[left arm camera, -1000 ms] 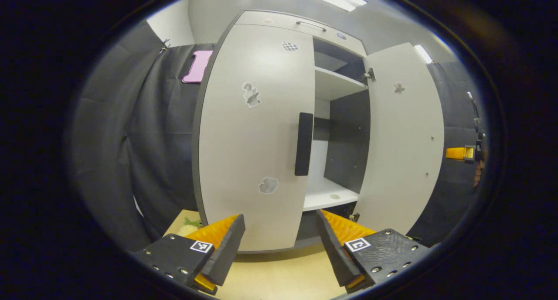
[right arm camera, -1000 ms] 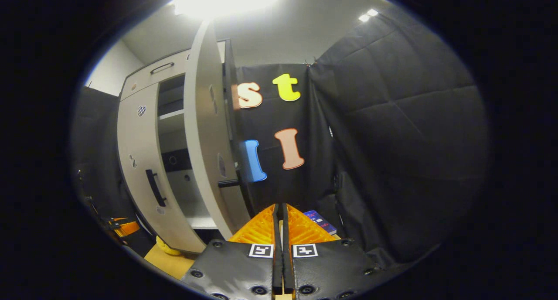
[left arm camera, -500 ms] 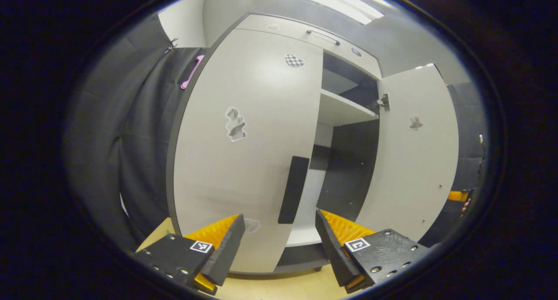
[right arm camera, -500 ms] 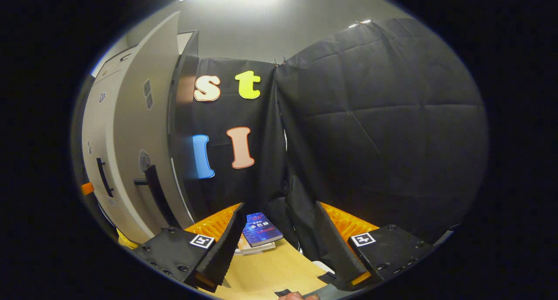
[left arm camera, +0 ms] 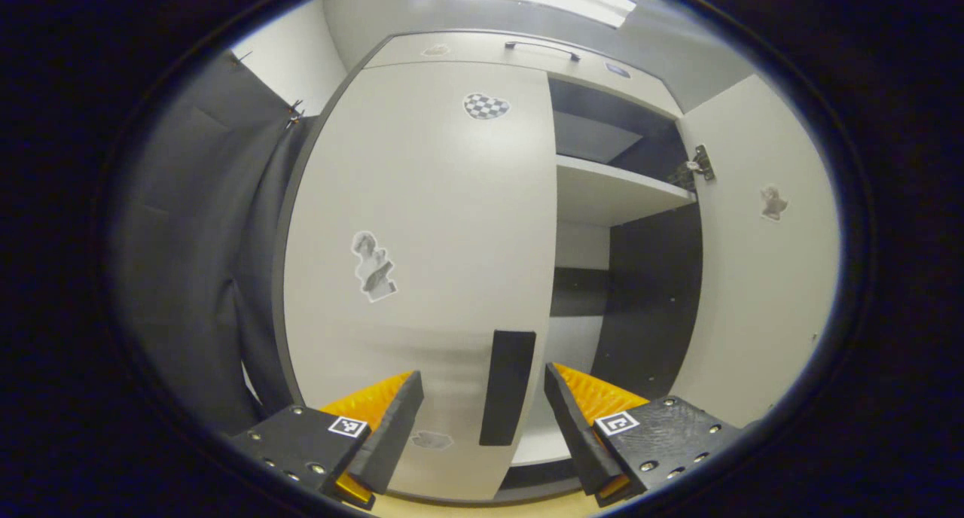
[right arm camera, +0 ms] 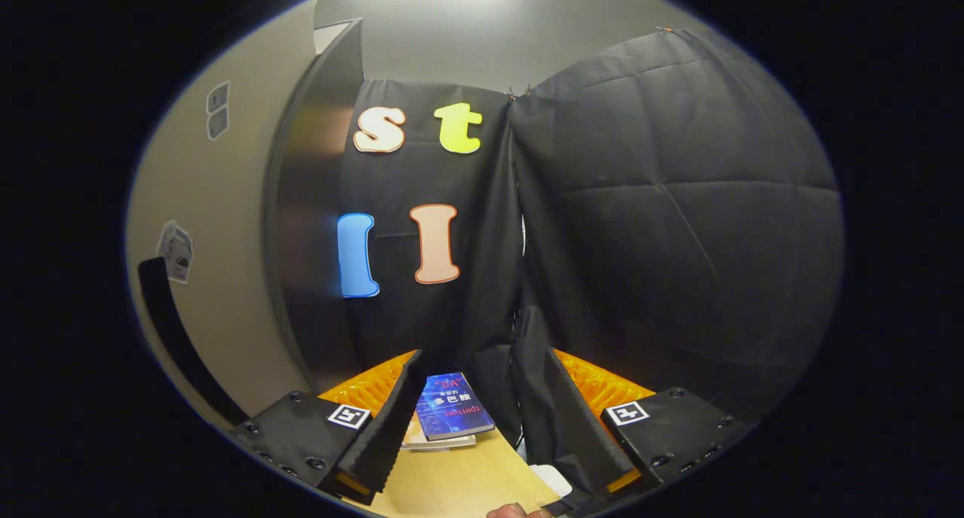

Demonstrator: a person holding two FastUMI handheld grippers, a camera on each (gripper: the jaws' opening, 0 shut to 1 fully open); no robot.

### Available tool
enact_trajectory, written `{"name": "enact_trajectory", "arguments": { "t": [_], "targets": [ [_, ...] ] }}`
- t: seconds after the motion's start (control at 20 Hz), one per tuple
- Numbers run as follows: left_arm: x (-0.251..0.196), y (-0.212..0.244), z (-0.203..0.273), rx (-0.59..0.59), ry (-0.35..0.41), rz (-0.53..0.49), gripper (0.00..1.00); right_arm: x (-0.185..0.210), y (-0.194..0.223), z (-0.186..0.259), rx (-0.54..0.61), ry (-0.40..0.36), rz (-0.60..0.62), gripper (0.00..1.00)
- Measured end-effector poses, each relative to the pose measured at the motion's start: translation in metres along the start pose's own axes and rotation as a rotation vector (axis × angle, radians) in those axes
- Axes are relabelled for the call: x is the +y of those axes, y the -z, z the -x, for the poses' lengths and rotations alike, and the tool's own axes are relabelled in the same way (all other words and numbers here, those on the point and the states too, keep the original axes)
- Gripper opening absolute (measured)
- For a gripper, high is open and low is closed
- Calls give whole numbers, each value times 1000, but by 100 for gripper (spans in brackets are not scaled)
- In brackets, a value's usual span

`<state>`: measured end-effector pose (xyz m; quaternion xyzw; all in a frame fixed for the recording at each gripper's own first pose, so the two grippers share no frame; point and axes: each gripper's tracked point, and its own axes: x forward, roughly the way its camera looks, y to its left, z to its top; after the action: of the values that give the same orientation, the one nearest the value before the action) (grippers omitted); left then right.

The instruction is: Open the right door of the double-door shoe cabinet with the right hand, and open the left door with the left hand.

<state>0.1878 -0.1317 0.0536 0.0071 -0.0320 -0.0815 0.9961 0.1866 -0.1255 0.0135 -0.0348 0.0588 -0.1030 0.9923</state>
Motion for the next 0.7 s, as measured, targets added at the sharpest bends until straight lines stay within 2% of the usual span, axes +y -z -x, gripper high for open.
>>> {"name": "enact_trajectory", "arguments": {
  "t": [0.1, 0.35, 0.45, 0.5, 0.55, 0.6, 0.7],
  "targets": [
    [-1, 4, -8, 13, -39, -35, 92, 7, -5, -17, -13, -44, -9, 98],
    [-12, 13, -26, 33, -64, -58, 93, 11, -10, -44, -21, -113, -7, 98],
    [-15, 14, -34, 40, -68, -73, 58, 16, -13, -49, -12, -144, -30, 98],
    [-20, 14, -36, 42, -52, -71, 56, 16, -16, -51, -18, -154, -41, 98],
    [-20, 16, -38, 45, -66, -61, 55, 16, -19, -53, -24, -159, -46, 98],
    [-20, 14, -37, 36, -74, -49, 45, 14, -22, -55, -30, -158, -48, 98],
    [-17, 16, -40, 39, -89, -47, 33, 11, -25, -59, -38, -160, -55, 98]
  ]
}}
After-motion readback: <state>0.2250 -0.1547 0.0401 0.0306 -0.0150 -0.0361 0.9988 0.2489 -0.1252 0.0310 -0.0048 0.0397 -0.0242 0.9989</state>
